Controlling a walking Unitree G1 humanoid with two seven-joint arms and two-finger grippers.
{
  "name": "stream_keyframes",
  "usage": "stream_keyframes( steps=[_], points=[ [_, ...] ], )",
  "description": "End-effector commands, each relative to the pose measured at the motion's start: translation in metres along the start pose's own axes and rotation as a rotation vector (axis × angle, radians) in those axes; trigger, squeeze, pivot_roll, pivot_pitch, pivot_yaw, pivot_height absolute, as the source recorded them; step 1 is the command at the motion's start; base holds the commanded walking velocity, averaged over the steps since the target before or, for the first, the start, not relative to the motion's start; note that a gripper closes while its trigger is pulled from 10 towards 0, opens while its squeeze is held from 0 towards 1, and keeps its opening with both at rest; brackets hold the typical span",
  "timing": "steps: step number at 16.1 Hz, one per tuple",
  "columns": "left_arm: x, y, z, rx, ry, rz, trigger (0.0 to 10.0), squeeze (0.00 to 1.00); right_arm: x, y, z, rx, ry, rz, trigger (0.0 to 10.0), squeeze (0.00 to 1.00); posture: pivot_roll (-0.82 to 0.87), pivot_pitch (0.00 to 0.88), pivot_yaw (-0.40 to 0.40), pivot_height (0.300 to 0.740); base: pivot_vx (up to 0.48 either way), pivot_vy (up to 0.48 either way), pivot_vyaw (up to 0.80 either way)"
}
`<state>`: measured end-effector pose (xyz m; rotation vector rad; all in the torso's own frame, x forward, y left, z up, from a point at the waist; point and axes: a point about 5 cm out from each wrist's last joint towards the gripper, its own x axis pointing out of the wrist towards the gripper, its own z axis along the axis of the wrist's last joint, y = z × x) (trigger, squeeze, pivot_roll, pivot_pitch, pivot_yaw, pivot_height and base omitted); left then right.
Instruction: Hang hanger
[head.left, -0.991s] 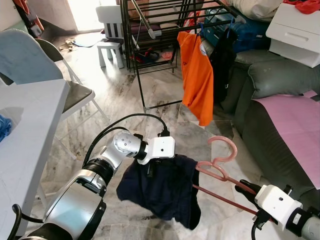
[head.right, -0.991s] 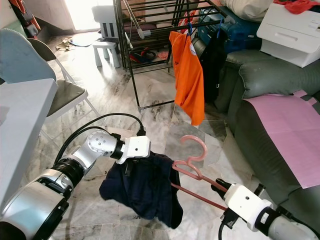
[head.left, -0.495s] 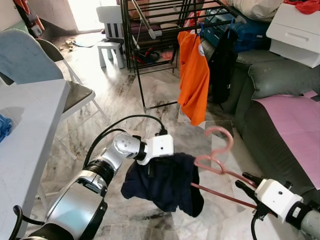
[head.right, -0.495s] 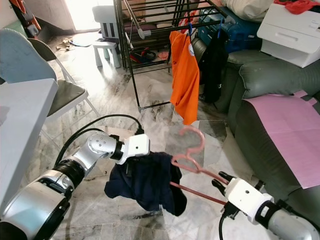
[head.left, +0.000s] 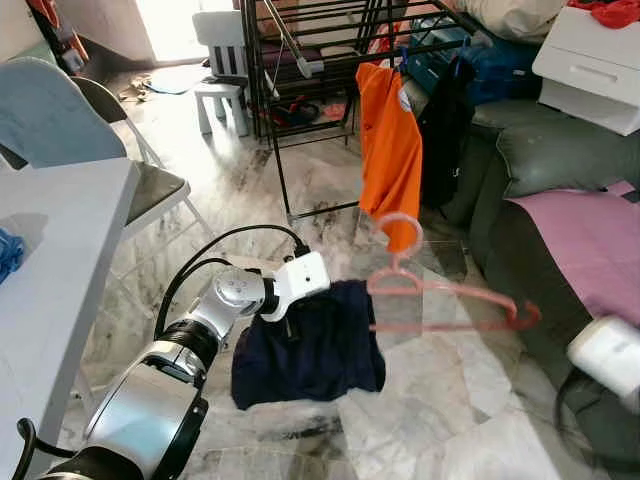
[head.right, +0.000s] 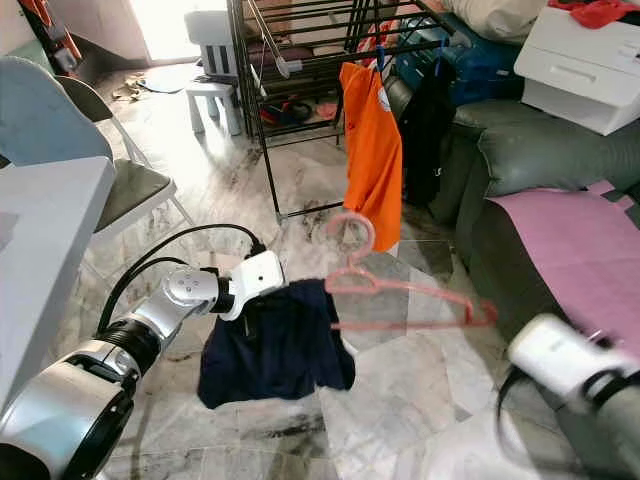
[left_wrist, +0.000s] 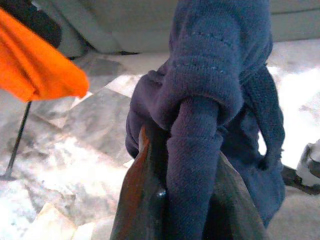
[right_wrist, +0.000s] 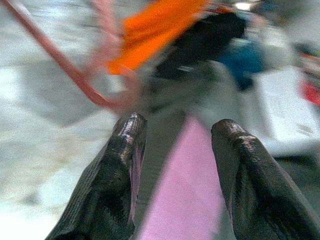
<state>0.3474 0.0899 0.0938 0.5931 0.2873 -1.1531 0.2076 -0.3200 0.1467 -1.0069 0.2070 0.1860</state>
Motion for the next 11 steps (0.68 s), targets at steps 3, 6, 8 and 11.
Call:
stream_keyframes(
  steps=[3,6,8,11],
  points=[
    [-0.007,0.016,0.003,-0.099,-0.027,0.142,0.0,0.0,-0.003,-0.015,0.009,0.073,-0.051,-0.205,10.0,1.0,-0.09,0.0,0.043,0.74,0.0,0.0,0.0],
    [-0.008,0.028,0.013,-0.263,-0.132,0.235,0.0,0.0,-0.007,-0.018,0.026,0.216,-0.17,-0.436,10.0,1.0,-0.09,0.0,0.045,0.74,0.0,0.0,0.0],
    [-0.009,0.032,0.017,-0.347,-0.181,0.258,0.0,0.0,-0.007,-0.011,0.026,0.277,-0.169,-0.483,10.0,1.0,-0.09,0.0,0.048,0.74,0.0,0.0,0.0],
    [-0.006,0.037,0.036,-0.474,-0.32,0.211,0.0,0.0,0.002,0.024,0.023,0.429,-0.127,-0.424,10.0,1.0,-0.08,0.0,0.049,0.74,0.0,0.0,0.0]
  ],
)
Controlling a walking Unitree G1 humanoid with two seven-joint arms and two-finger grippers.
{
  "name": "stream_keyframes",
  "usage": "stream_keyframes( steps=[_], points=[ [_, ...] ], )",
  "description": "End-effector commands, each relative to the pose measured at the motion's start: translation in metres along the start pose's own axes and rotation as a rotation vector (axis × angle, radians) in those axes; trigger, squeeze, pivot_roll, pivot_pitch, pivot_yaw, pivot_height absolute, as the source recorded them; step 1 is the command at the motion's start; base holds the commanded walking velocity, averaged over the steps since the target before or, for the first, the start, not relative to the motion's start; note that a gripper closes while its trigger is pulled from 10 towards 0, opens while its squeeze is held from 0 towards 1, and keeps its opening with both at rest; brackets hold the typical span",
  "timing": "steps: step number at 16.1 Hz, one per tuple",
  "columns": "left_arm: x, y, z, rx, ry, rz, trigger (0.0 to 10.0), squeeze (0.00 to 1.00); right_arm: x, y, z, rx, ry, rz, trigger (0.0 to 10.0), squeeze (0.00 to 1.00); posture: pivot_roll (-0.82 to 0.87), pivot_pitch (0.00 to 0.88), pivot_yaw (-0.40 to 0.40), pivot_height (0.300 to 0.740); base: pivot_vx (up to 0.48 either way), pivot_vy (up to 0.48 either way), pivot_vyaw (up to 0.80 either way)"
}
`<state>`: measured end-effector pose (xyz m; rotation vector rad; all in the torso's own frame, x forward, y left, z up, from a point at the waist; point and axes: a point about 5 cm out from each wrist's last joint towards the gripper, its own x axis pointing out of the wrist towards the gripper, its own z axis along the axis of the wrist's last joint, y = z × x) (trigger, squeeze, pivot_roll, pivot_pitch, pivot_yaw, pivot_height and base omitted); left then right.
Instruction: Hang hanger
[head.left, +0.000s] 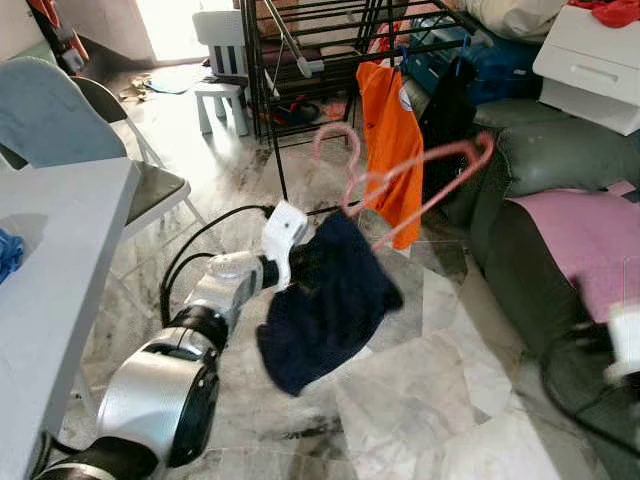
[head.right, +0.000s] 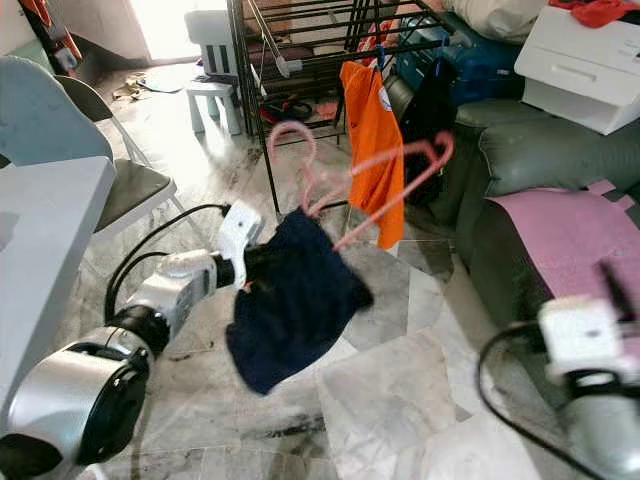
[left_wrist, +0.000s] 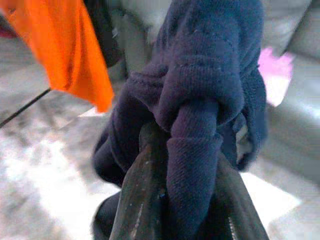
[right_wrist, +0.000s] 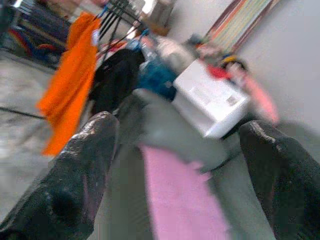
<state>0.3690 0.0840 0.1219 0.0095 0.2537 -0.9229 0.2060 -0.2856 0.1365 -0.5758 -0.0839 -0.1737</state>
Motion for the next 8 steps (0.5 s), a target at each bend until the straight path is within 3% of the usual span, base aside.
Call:
stream_keyframes(
  steps=[1,2,5,7,8],
  points=[
    [0.004,-0.002,0.025,0.018,-0.086,-0.06,0.0,0.0,0.001,0.009,-0.006,0.058,0.04,0.043,10.0,1.0,-0.08,0.0,0.048,0.74,0.0,0.0,0.0],
    [0.01,-0.017,0.05,0.039,-0.193,-0.251,0.0,0.0,0.005,0.037,-0.011,0.209,0.092,0.135,10.0,1.0,-0.07,0.0,0.047,0.74,0.0,0.0,0.0],
    [0.012,-0.028,0.059,0.087,-0.215,-0.359,0.0,0.0,0.01,0.047,-0.012,0.215,0.106,0.186,10.0,0.98,-0.06,0.0,0.044,0.74,0.0,0.0,0.0],
    [0.012,-0.035,0.065,0.137,-0.227,-0.436,0.0,0.0,0.014,0.051,-0.007,0.27,0.094,0.219,10.0,0.88,-0.06,0.0,0.042,0.74,0.0,0.0,0.0],
    [0.01,-0.037,0.063,0.182,-0.217,-0.462,0.0,0.0,0.014,0.051,-0.001,0.314,0.067,0.237,10.0,0.74,-0.07,0.0,0.042,0.74,0.0,0.0,0.0]
  ],
)
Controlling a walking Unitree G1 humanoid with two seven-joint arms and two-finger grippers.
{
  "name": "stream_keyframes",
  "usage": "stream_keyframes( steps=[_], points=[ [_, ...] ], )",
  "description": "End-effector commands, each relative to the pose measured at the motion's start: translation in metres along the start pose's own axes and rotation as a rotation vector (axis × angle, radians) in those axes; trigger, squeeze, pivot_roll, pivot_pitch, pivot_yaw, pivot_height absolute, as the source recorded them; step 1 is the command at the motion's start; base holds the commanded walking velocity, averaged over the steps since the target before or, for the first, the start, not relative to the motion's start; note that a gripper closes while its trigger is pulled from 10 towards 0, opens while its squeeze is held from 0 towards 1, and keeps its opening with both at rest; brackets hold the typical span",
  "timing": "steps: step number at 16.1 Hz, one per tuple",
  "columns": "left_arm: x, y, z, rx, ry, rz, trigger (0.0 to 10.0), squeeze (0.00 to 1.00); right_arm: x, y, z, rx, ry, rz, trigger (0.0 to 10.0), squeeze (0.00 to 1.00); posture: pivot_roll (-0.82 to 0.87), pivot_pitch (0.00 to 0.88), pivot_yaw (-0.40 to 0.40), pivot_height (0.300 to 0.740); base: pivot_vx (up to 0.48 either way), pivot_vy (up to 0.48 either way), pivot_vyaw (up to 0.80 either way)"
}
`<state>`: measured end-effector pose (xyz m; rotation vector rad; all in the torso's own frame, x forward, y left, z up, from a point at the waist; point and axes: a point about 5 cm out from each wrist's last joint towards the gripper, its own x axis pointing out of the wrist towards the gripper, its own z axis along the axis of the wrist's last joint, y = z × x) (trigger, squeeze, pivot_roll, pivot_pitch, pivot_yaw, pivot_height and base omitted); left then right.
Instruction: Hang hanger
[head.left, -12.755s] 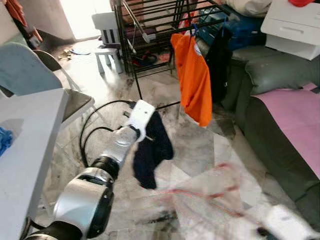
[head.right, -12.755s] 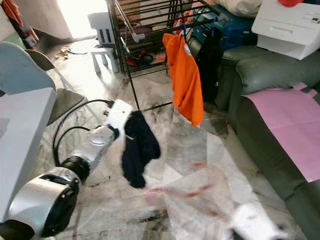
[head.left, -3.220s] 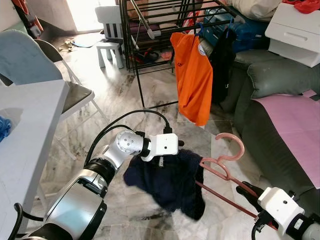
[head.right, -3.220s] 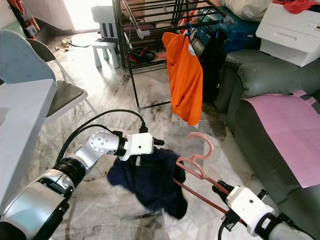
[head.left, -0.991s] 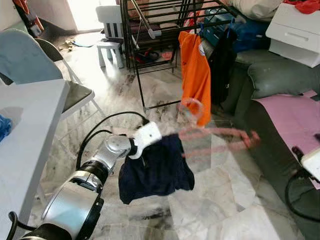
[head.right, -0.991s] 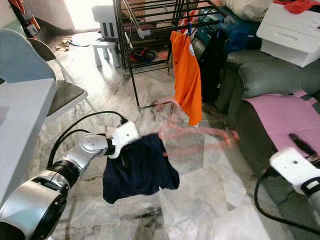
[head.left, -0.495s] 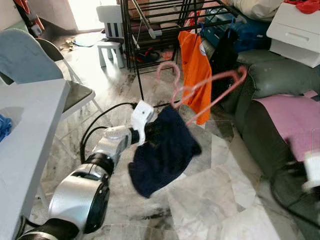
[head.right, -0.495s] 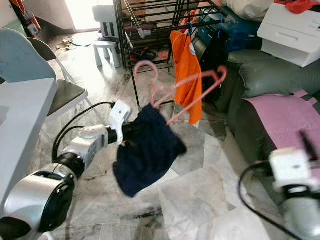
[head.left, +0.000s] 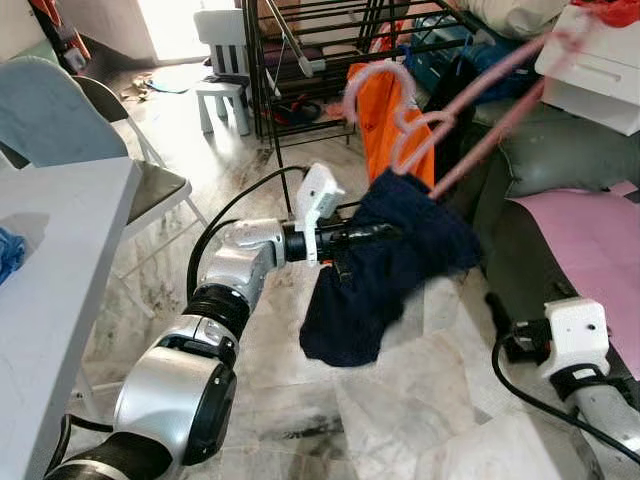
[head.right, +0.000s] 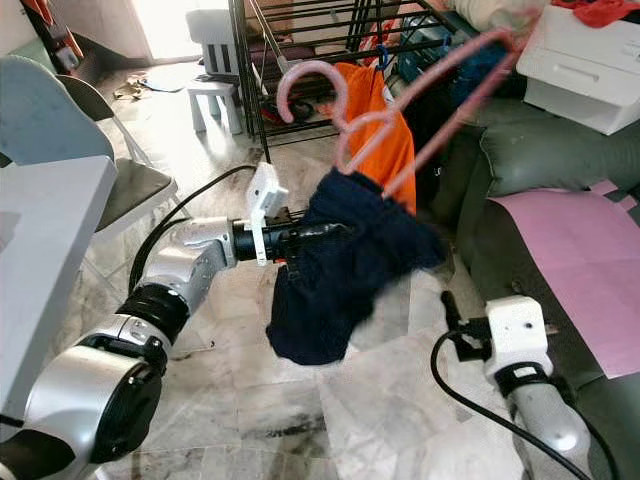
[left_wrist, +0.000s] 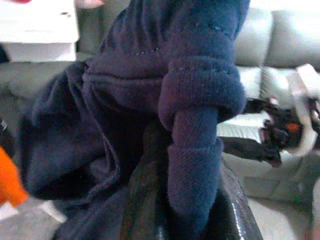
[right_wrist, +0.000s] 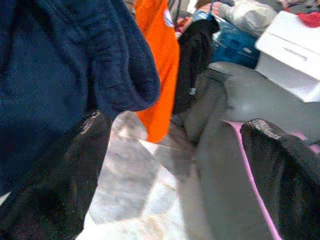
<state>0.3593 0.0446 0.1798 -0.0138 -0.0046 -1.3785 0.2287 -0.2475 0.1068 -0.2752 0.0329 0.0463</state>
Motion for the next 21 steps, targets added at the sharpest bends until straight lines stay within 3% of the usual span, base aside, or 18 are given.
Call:
stream_keyframes(
  steps=[1,2,4,7,11,15,17,20,21],
  points=[
    [-0.002,-0.001,0.005,0.049,-0.003,-0.023,0.0,0.0,0.001,0.003,0.007,0.036,-0.033,0.026,10.0,0.63,-0.07,0.0,0.042,0.74,0.0,0.0,0.0],
    [-0.003,-0.002,0.002,0.074,0.022,-0.033,0.0,0.0,-0.003,0.009,0.021,0.109,-0.099,0.106,10.0,0.0,-0.07,0.0,0.045,0.74,0.0,0.0,0.0],
    [-0.008,-0.006,-0.009,0.193,0.122,-0.07,0.0,0.0,-0.009,0.012,0.036,0.193,-0.148,0.203,10.0,0.0,-0.08,0.0,0.046,0.74,0.0,0.0,0.0],
    [-0.012,-0.011,-0.011,0.276,0.16,-0.153,0.0,0.0,-0.012,0.005,0.033,0.16,-0.112,0.236,10.0,0.0,-0.08,0.0,0.044,0.74,0.0,0.0,0.0],
    [-0.013,-0.014,-0.01,0.31,0.166,-0.198,0.0,0.0,-0.012,0.006,0.028,0.172,-0.073,0.265,10.0,0.0,-0.07,0.0,0.041,0.74,0.0,0.0,0.0],
    [0.0,-0.018,0.014,0.336,0.038,-0.24,0.0,0.0,-0.01,0.022,0.013,0.209,-0.019,0.323,10.0,0.0,-0.07,0.0,0.035,0.74,0.0,0.0,0.0],
    [0.004,-0.023,0.022,0.332,-0.004,-0.283,0.0,0.0,-0.008,0.021,0.006,0.217,0.009,0.315,10.0,0.0,-0.06,0.0,0.031,0.74,0.0,0.0,0.0],
    [0.001,-0.022,0.017,0.379,0.042,-0.273,0.0,0.0,-0.008,0.02,0.01,0.225,-0.015,0.341,10.0,0.0,-0.05,0.0,0.027,0.74,0.0,0.0,0.0],
    [-0.003,-0.019,0.011,0.369,0.065,-0.244,0.0,0.0,-0.009,0.011,0.013,0.227,-0.03,0.314,10.0,0.0,-0.06,0.0,0.024,0.74,0.0,0.0,0.0]
  ],
)
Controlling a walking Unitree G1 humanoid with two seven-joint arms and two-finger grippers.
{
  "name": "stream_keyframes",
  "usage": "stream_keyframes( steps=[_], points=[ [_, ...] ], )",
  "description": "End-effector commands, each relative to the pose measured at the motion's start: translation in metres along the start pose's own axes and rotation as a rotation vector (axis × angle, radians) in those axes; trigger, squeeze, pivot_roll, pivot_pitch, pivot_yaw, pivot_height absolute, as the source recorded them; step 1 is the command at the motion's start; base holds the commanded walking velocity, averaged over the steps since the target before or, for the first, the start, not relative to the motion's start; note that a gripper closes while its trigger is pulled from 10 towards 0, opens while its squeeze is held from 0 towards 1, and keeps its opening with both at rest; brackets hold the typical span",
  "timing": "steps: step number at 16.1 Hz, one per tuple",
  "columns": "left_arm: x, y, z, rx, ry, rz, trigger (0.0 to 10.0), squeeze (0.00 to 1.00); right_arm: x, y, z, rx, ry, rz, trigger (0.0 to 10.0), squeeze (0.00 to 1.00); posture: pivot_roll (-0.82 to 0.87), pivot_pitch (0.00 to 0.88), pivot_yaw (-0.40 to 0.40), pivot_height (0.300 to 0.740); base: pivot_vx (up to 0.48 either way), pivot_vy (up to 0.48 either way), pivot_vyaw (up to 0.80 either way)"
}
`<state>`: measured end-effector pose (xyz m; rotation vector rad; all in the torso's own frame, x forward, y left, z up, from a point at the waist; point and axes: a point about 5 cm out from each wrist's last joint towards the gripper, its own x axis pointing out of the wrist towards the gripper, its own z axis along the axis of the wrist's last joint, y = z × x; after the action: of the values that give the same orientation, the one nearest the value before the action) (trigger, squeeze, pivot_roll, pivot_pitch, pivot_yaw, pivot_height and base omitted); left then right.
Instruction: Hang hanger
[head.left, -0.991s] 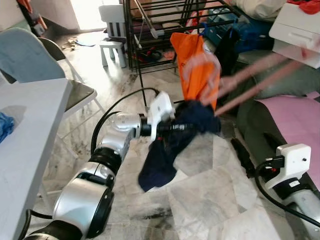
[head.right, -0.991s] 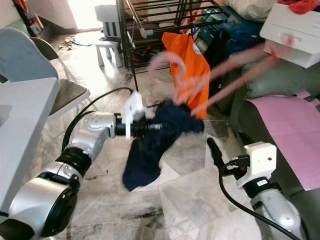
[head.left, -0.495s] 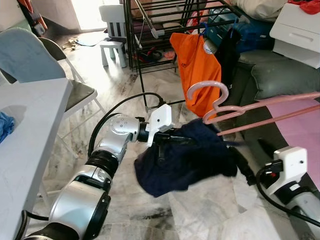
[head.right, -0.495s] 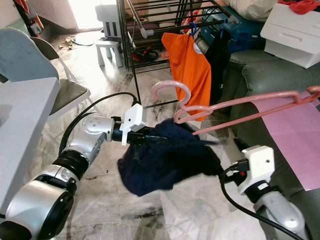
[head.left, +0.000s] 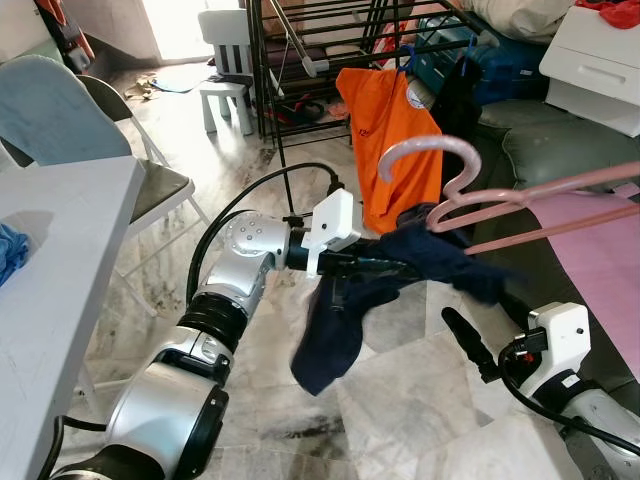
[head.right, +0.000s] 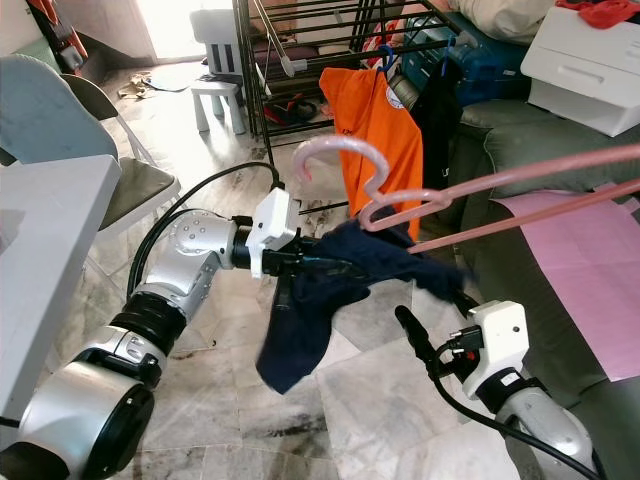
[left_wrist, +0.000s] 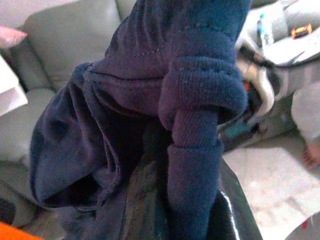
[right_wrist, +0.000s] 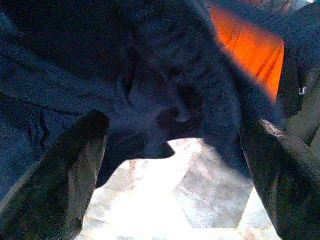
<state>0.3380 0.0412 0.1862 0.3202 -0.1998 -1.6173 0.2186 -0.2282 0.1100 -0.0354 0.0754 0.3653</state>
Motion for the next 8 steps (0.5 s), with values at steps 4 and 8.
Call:
stream_keyframes(
  steps=[4,8],
  points=[
    [-0.009,0.0,-0.007,0.026,0.062,0.025,0.0,0.0,-0.015,-0.023,0.011,0.001,-0.043,-0.083,10.0,0.0,-0.06,0.0,0.021,0.74,0.0,0.0,0.0],
    [-0.005,0.006,0.007,0.047,0.0,0.018,0.0,0.0,-0.017,-0.026,-0.01,0.033,0.026,-0.094,10.0,0.0,-0.05,0.0,0.013,0.74,0.0,0.0,0.0]
  ],
)
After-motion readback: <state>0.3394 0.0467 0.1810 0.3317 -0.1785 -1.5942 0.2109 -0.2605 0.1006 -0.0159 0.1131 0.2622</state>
